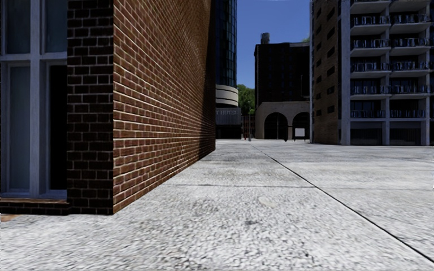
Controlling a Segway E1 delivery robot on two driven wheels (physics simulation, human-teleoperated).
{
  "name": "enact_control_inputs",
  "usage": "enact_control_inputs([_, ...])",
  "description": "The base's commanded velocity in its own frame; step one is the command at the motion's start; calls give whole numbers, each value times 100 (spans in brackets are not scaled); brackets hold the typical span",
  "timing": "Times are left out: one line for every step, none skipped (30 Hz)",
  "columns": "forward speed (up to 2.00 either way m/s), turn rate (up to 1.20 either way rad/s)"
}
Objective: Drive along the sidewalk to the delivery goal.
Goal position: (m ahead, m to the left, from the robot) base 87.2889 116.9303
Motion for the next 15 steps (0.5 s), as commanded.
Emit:
enact_control_inputs([200, -45])
enact_control_inputs([200, -45])
enact_control_inputs([200, -45])
enact_control_inputs([200, -45])
enact_control_inputs([200, -45])
enact_control_inputs([200, -45])
enact_control_inputs([200, -45])
enact_control_inputs([200, -45])
enact_control_inputs([200, -45])
enact_control_inputs([200, -45])
enact_control_inputs([200, -45])
enact_control_inputs([200, -33])
enact_control_inputs([200, -12])
enact_control_inputs([200, -12])
enact_control_inputs([200, 0])
